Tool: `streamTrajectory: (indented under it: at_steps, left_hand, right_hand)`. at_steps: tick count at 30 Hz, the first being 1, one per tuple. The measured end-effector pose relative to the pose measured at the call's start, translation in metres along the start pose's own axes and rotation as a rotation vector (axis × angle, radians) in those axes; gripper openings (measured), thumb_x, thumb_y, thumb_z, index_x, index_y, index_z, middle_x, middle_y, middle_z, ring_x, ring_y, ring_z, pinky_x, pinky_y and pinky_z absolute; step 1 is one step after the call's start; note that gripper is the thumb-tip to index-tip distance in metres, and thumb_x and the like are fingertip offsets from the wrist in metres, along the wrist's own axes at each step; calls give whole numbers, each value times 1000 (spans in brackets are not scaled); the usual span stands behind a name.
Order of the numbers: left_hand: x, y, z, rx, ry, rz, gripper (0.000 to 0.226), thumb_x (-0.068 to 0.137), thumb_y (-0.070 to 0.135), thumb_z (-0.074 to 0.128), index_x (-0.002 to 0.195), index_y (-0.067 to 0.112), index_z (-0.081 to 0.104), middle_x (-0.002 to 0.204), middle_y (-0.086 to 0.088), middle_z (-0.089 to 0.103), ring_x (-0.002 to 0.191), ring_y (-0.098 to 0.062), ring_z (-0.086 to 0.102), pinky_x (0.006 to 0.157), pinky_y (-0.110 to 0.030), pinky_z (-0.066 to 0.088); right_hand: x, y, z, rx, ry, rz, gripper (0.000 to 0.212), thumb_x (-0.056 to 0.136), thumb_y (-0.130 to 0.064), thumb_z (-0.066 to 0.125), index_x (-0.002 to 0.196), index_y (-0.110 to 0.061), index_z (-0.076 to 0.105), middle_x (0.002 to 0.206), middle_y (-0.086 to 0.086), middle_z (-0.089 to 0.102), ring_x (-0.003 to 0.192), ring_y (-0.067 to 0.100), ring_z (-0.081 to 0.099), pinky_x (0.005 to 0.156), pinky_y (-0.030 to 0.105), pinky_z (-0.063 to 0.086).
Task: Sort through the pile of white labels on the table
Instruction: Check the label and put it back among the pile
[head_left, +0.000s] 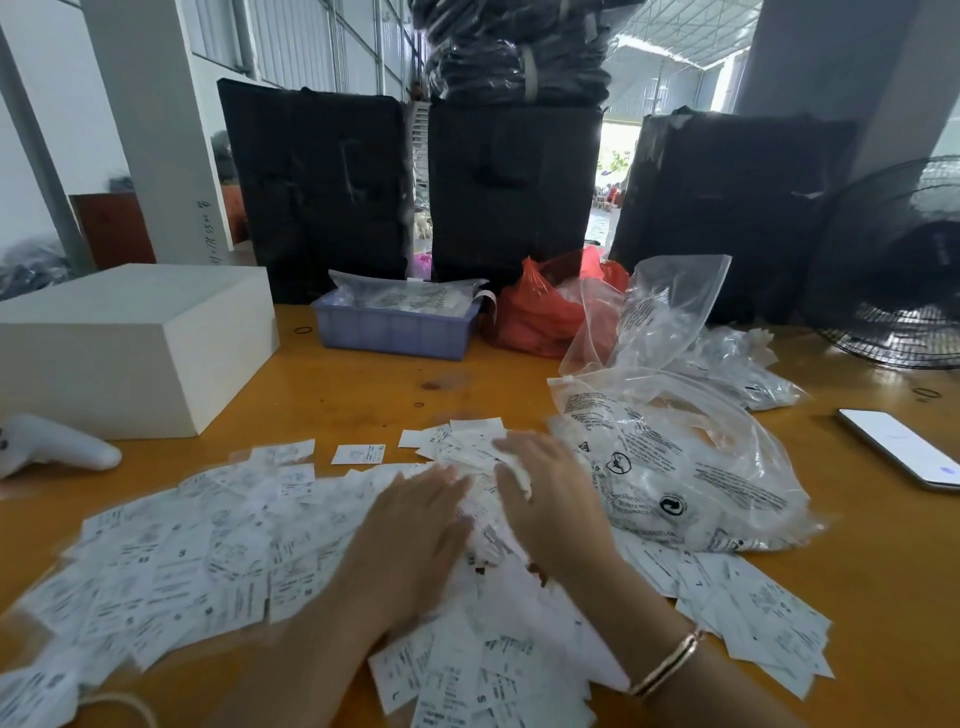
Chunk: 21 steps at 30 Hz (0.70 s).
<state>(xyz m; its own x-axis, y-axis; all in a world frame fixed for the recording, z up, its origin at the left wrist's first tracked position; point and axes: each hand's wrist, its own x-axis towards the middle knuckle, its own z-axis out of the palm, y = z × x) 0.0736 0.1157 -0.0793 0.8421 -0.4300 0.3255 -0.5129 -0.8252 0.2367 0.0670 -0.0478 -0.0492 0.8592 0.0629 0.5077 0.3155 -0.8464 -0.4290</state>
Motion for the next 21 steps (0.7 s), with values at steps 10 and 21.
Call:
streamTrajectory:
  at_steps: [10, 21]
  left_hand:
    - [1, -6, 11, 26, -176, 25, 58, 95, 60, 11, 149, 39, 13, 158, 17, 3, 139, 5, -5, 112, -26, -14]
    - [-1, -3, 9, -21, -243, 80, 57, 91, 64, 2, 144, 44, -6, 153, 20, -13, 137, 7, -21, 107, -23, -25]
  right_hand:
    - [78, 119, -73, -249, -205, 579, 33, 96, -9, 41, 124, -14, 59, 128, 6, 58, 95, 19, 61, 75, 32, 52]
    - [69, 138, -53, -401, -140, 506, 25, 85, -24, 59, 61, -25, 51, 76, -3, 56, 76, 19, 52, 60, 28, 38]
